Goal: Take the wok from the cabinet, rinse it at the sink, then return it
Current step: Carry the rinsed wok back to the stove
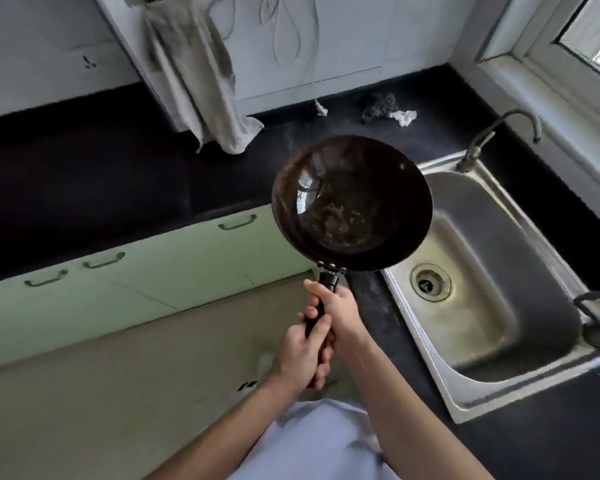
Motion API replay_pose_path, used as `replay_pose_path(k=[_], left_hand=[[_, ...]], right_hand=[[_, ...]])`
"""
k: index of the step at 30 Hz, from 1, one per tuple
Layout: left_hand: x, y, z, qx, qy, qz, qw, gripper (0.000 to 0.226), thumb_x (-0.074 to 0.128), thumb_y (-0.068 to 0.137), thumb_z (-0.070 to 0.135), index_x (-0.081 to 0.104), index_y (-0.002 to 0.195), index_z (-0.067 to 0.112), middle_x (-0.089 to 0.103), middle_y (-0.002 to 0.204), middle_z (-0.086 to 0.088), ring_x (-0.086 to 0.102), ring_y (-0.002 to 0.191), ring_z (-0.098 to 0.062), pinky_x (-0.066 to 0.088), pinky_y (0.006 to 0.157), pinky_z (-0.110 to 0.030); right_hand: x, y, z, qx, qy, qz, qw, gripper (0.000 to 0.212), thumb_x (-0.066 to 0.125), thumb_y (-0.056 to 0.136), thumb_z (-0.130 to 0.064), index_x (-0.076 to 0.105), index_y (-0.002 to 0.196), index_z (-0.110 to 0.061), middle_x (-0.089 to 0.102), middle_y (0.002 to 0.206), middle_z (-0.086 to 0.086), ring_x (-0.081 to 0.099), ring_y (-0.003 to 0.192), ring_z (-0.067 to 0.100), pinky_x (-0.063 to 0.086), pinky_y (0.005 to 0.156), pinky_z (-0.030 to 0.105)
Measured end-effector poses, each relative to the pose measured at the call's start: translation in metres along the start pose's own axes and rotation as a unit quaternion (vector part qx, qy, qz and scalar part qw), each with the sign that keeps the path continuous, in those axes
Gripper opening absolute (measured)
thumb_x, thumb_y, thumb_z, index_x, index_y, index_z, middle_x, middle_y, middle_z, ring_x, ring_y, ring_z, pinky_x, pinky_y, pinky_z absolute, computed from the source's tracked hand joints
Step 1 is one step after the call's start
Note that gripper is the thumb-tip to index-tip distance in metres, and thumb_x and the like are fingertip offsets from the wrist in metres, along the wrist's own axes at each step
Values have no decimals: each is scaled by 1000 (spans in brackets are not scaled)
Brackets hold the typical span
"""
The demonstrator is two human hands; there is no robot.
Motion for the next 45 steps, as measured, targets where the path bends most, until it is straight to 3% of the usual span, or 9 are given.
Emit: replay_pose_path(k=[3, 8, 14, 19, 24, 32, 45], left_hand=[[-18, -19, -10, 5, -32, 53, 998, 39, 50, 101, 31, 50, 70, 7, 48, 48, -3, 38, 30, -15, 31, 30, -19], [-49, -48, -29, 13, -75, 132, 988, 37, 50, 101, 31, 50, 74, 5, 48, 49, -3, 38, 31, -16, 31, 31, -20], [-93, -95, -59, 40, -115, 218, 968, 39, 49, 101, 30, 50, 70, 6, 48, 48, -1, 38, 32, -17, 31, 32, -21], [-122, -150, -98, 31, -174, 293, 940, 42, 50, 101, 31, 49, 67, 7, 47, 47, -1, 39, 32, -17, 31, 34, -21], [-141, -209, -142, 32, -234, 342, 909, 45, 50, 100, 35, 49, 65, 8, 46, 51, -8, 39, 35, -20, 32, 36, -23], [-172, -305, -210, 33, -302, 421, 855, 40, 50, 100, 34, 54, 75, 4, 49, 55, -9, 40, 35, -17, 34, 36, -24], [-225, -395, -283, 31, -408, 552, 727, 37, 47, 102, 32, 50, 75, 7, 49, 57, -10, 39, 38, -17, 35, 36, -25]], right_hand=[[20, -5, 18, 19, -56, -41, 997, 38, 70, 93, -17, 44, 66, -13, 45, 53, 1, 46, 41, 13, 49, 56, 35], [57, -22, 46, 39, -147, -115, 982, 37, 70, 93, -17, 43, 69, -11, 45, 52, 4, 46, 40, 14, 45, 43, 23], [106, -51, 99, 80, -223, -190, 953, 36, 65, 91, -10, 47, 59, -12, 45, 49, 6, 50, 42, 20, 43, 59, 40], [140, -102, 152, 109, -258, -248, 928, 36, 62, 94, -3, 46, 61, -8, 42, 49, 6, 42, 43, 19, 51, 49, 32], [161, -155, 209, 133, -312, -299, 892, 36, 63, 93, -2, 47, 61, -8, 43, 51, 4, 44, 41, 16, 52, 50, 32], [183, -234, 313, 192, -366, -385, 825, 36, 62, 95, -4, 48, 63, -8, 45, 54, 3, 45, 41, 15, 52, 51, 32], [233, -318, 445, 287, -467, -506, 666, 23, 61, 97, -8, 50, 77, -12, 46, 60, 0, 45, 46, 13, 55, 59, 34]])
Point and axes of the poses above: each hand's wrist, its own y-axis towards the middle knuckle, its own x-axis out of the palm, z = x × y, the point moved 3 cm from there along y, towards the middle knuckle
